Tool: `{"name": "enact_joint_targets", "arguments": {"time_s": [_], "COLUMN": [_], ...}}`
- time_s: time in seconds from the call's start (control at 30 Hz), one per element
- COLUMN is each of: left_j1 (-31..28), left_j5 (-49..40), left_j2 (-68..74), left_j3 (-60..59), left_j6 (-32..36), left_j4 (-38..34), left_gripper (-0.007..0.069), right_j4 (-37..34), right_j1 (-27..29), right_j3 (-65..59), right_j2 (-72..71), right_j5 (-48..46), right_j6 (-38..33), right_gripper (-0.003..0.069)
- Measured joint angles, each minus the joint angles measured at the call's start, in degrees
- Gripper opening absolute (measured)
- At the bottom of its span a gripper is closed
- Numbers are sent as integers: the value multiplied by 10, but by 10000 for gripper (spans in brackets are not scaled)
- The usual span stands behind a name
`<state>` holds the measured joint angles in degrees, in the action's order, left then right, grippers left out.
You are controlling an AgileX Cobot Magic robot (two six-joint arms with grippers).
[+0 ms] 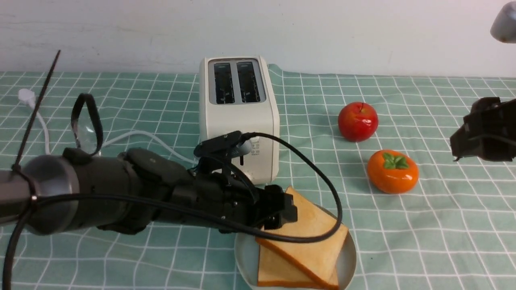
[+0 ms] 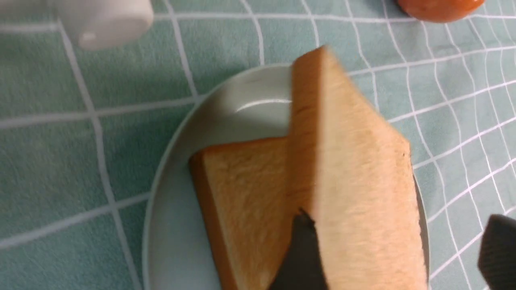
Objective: Take toasted bread from bread machine on blue coffee table place on plate.
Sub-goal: 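Place the slice of bread on the plate with the left gripper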
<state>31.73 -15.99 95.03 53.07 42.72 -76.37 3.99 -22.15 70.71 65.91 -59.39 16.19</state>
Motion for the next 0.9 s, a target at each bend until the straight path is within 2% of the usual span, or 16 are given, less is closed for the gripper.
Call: {"name": "enact_joint_targets", "arguments": {"time_s": [0.03,0.1,0.2,0.23,0.27,0.3,0.37,0.43,0.5,0.53,0.57,0.6,0.67,0.73,0.8,0.9], "left_j1": [0,0,0,0,0,-3,-15,-28,-61,-64,-87,-89,-125,-144,-185,-222], "left_j5": [0,4,2,3,-1,-11,-43,-72,-115,-115,-140,-142,-190,-208,-260,-336], "left_j2": [-2,-38,-72,-74,-84,-95,-105,-107,-108,-108,-110,-110,-120,-130,-157,-208], "left_j3": [0,0,0,0,0,0,0,0,0,0,0,0,0,0,0,-5], "left_j6": [0,0,-11,-13,-27,-54,-105,-138,-222,-222,-271,-271,-301,-306,-311,-313], "left_j4": [4,68,145,151,181,225,285,325,377,379,391,392,399,400,400,406], "left_gripper": [571,650,655,655,646,628,592,566,493,493,415,415,256,175,13,-14], "right_j4": [0,0,0,0,-1,-1,-1,-1,-1,-1,-2,-2,-3,-3,0,31], "right_j1": [0,0,0,0,0,0,0,0,0,0,0,0,0,0,0,0], "right_j3": [0,0,0,0,0,0,-6,-18,-64,-64,-120,-120,-213,-267,-353,-446], "right_j2": [0,0,0,0,-1,-2,-13,-32,-82,-82,-132,-132,-203,-240,-297,-344], "right_j5": [1,15,29,30,31,31,31,31,49,51,79,83,139,176,251,338], "right_j6": [0,0,-1,-2,-5,-13,-24,-28,-31,-32,-32,-32,-32,-32,-32,-32], "right_gripper": [534,449,279,279,208,90,2,-15,-20,-20,-20,-20,-20,-20,-20,-19]}}
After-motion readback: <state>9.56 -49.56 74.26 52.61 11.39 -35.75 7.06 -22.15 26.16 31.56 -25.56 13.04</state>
